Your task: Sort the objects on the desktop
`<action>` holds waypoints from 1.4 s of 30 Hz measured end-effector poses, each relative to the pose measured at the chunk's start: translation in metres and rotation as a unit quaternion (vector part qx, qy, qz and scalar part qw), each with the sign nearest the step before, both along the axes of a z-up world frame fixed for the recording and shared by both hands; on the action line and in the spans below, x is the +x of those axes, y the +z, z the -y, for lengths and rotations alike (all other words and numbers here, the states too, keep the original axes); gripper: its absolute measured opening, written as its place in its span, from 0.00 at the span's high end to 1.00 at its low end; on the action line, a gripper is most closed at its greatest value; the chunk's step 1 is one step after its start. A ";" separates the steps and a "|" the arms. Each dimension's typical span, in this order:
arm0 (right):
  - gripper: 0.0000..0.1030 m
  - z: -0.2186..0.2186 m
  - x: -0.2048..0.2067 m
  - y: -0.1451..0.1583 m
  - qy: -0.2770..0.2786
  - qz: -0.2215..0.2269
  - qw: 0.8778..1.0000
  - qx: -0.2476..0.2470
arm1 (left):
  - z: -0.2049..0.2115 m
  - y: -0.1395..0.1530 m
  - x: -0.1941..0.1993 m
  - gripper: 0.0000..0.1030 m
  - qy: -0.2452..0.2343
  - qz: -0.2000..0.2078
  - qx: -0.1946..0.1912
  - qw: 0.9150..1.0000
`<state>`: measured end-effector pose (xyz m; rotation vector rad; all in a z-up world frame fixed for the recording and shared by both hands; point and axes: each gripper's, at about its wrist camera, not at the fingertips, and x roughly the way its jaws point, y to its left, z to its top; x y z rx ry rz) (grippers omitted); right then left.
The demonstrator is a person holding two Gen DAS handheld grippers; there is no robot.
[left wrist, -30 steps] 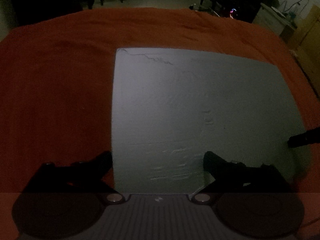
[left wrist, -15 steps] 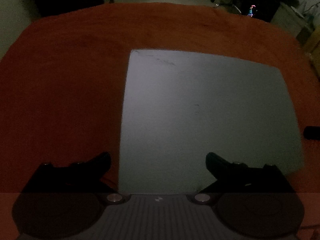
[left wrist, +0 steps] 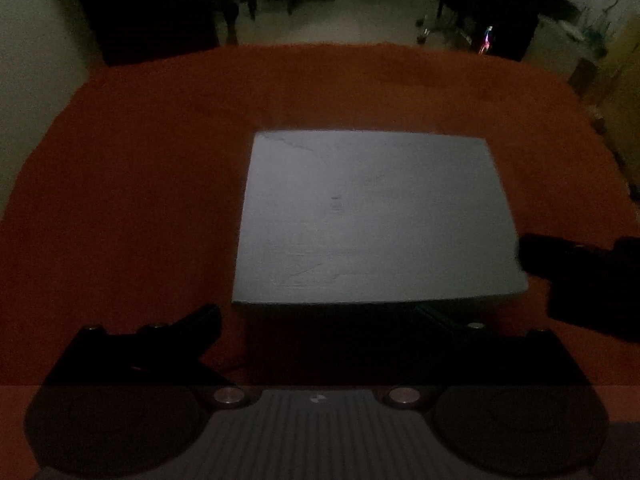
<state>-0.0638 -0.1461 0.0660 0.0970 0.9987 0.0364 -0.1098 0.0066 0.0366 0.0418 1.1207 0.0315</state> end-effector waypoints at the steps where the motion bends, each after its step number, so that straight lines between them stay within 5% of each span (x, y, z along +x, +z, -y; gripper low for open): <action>1: 0.06 -0.002 -0.009 0.002 -0.004 0.003 1.000 0.006 | 0.000 0.000 -0.004 0.00 -0.002 0.003 -0.001 1.000; 4: 0.05 -0.004 -0.028 -0.005 -0.018 -0.004 0.999 0.028 | -0.004 -0.014 -0.008 0.00 0.004 0.017 0.006 1.000; 6: 0.05 -0.007 -0.029 -0.004 -0.020 -0.037 0.999 0.008 | -0.003 -0.024 -0.008 0.00 0.004 0.021 0.002 1.000; 10: 0.05 -0.009 -0.029 -0.021 -0.017 -0.024 0.999 -0.030 | -0.002 -0.037 -0.006 0.01 -0.012 0.022 0.019 1.000; 42: 0.05 -0.003 -0.022 -0.031 -0.033 -0.027 0.999 0.006 | -0.001 -0.029 -0.005 0.01 -0.012 0.029 0.018 0.999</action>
